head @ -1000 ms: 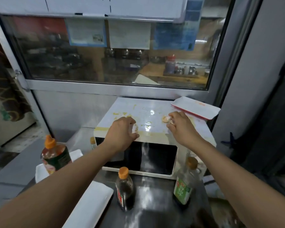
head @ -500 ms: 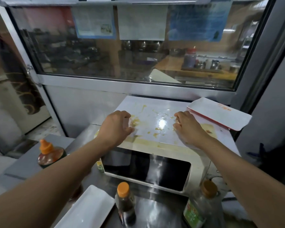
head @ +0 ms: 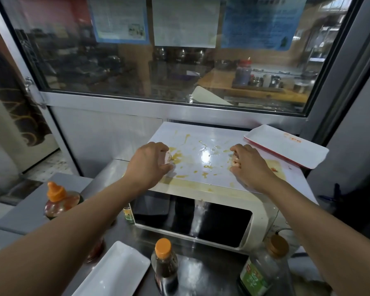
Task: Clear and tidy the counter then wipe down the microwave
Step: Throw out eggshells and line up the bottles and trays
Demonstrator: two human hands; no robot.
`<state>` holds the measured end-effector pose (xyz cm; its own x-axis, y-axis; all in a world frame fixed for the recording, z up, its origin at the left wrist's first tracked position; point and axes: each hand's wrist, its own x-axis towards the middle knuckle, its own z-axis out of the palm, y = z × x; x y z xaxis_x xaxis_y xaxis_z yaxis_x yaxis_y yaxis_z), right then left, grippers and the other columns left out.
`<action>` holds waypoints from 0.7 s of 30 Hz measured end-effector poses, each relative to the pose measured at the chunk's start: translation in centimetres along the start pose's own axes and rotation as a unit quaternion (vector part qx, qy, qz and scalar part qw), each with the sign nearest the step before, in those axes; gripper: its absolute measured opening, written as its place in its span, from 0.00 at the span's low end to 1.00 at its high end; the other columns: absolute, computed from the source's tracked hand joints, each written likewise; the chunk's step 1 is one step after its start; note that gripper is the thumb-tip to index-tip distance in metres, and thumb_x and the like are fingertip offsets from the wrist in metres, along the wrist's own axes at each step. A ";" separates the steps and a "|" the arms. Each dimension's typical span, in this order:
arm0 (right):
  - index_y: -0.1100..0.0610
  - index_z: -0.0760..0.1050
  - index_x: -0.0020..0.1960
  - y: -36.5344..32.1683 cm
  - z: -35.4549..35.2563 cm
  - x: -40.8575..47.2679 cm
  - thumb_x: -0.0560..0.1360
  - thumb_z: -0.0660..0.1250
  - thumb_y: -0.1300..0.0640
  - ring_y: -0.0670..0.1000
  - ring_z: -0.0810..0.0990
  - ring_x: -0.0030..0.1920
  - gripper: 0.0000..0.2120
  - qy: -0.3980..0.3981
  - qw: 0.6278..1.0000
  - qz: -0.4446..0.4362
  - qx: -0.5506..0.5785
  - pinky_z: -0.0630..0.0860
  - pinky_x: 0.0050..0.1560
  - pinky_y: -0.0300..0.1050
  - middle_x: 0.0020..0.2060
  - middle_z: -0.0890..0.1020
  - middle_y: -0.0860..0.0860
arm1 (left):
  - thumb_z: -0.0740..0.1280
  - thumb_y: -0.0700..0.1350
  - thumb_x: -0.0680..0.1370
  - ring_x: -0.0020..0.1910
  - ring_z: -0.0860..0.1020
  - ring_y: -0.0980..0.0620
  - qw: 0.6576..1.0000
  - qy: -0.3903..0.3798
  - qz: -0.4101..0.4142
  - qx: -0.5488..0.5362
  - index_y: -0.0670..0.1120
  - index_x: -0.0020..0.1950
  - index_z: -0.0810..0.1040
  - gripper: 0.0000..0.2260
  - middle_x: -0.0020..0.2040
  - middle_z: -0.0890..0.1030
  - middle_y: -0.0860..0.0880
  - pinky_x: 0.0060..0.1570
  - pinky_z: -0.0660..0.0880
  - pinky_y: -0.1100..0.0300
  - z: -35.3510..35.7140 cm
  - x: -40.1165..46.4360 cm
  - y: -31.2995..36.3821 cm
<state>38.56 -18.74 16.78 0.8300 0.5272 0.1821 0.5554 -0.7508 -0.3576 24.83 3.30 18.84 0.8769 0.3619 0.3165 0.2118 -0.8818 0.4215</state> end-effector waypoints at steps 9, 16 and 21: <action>0.57 0.67 0.64 -0.2 0.1 0.1 0.74 0.65 0.61 0.56 0.71 0.55 0.19 -0.001 1.000 0.007 0.009 0.70 0.54 0.49 0.54 0.71 0.54 | 0.70 0.50 0.74 0.57 0.75 0.48 1.000 0.004 -0.001 -0.003 0.46 0.64 0.75 0.20 0.60 0.77 0.48 0.53 0.73 0.57 0.2 0.2 -1.0; 0.57 0.67 0.64 -1.8 -0.1 0.2 0.74 0.61 0.63 0.54 0.71 0.53 0.18 0.007 0.999 -0.022 0.029 0.70 0.53 0.47 0.52 0.71 0.53 | 0.71 0.51 0.73 0.56 0.76 0.48 1.000 0.007 -0.010 0.004 0.46 0.64 0.74 0.21 0.59 0.77 0.48 0.51 0.72 0.57 -0.5 0.3 -2.1; 0.56 0.66 0.66 -3.9 0.1 1.2 0.74 0.63 0.63 0.54 0.72 0.55 0.21 0.006 0.998 -0.044 0.047 0.68 0.54 0.45 0.54 0.71 0.53 | 0.71 0.48 0.73 0.56 0.75 0.48 1.000 0.007 -0.014 0.013 0.46 0.64 0.74 0.21 0.60 0.77 0.47 0.51 0.70 0.60 -1.0 0.5 -3.0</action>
<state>37.42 -15.09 18.28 0.7797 0.5836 0.2269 0.6186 -0.6616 -0.4238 24.15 6.40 18.62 0.8643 0.3907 0.3169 0.2478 -0.8788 0.4078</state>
